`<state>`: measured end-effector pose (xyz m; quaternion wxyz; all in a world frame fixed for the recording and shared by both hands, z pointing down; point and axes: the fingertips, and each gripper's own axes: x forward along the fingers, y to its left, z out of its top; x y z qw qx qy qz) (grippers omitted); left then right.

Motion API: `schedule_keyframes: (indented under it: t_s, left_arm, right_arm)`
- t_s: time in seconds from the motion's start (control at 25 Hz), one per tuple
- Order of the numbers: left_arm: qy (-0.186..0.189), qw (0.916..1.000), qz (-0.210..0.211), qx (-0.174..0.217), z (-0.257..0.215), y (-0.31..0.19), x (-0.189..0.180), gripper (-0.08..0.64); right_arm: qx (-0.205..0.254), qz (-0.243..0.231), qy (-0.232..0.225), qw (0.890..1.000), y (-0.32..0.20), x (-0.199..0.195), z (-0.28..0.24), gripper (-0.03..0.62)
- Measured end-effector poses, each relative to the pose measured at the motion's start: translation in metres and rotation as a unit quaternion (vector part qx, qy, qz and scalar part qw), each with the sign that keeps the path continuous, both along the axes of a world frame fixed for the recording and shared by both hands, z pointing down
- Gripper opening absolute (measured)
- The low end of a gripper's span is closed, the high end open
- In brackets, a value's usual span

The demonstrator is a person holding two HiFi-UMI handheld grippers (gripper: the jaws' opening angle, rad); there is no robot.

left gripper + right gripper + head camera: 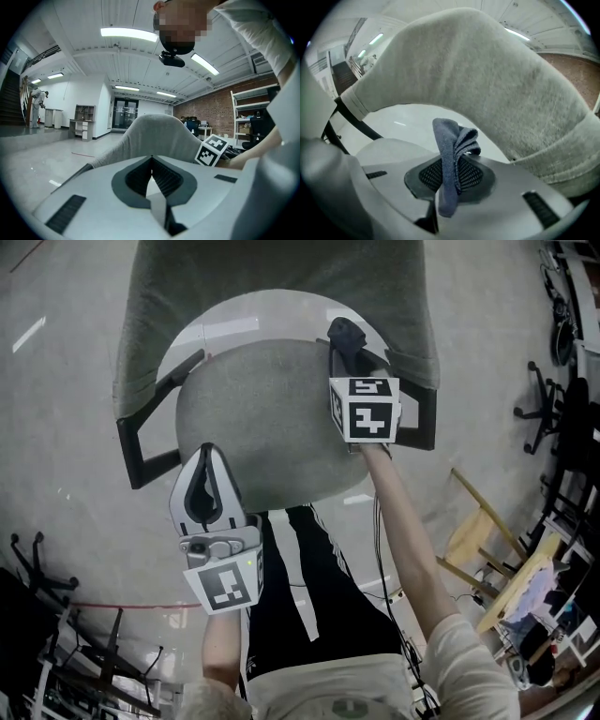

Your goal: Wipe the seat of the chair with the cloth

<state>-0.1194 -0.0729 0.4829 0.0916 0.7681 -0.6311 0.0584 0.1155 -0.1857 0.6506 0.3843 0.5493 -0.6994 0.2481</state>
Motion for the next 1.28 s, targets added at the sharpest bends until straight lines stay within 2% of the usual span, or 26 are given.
schedule_keyframes:
  t_s: [0.12,0.36,0.48,0.56,0.64,0.8,1.0,1.28]
  left_arm:
    - [-0.003,0.9999,-0.014,0.005,-0.004,0.001,-0.010,0.015]
    - [-0.010,0.9991,-0.040,0.000,-0.006,0.014,-0.034,0.015]
    - [-0.014,0.9984,-0.055,0.001,-0.008,0.023,-0.045,0.015]
    - [-0.014,0.9977,-0.067,0.001,-0.008,0.029,-0.053,0.015]
    - [-0.012,0.9969,-0.077,-0.001,-0.006,0.034,-0.061,0.015]
    - [-0.016,0.9957,-0.092,-0.003,-0.005,0.039,-0.074,0.015]
    - [-0.024,0.9940,-0.106,-0.010,0.001,0.044,-0.077,0.015]
    - [-0.027,0.9934,-0.109,-0.020,0.006,0.049,-0.093,0.015]
  right_arm:
    - [0.026,-0.031,-0.061,0.997,0.001,-0.044,-0.033,0.058]
    - [0.042,-0.124,-0.152,0.980,0.021,-0.140,-0.075,0.058]
    - [0.024,-0.148,-0.231,0.961,0.042,-0.185,-0.087,0.058]
    - [-0.009,-0.154,-0.293,0.944,0.059,-0.217,-0.084,0.058]
    - [-0.039,-0.164,-0.328,0.929,0.077,-0.246,-0.076,0.058]
    - [-0.091,-0.188,-0.357,0.911,0.107,-0.292,-0.058,0.058]
    - [-0.167,-0.150,-0.397,0.890,0.134,-0.312,-0.028,0.058]
    - [-0.224,-0.105,-0.381,0.891,0.155,-0.319,0.024,0.058]
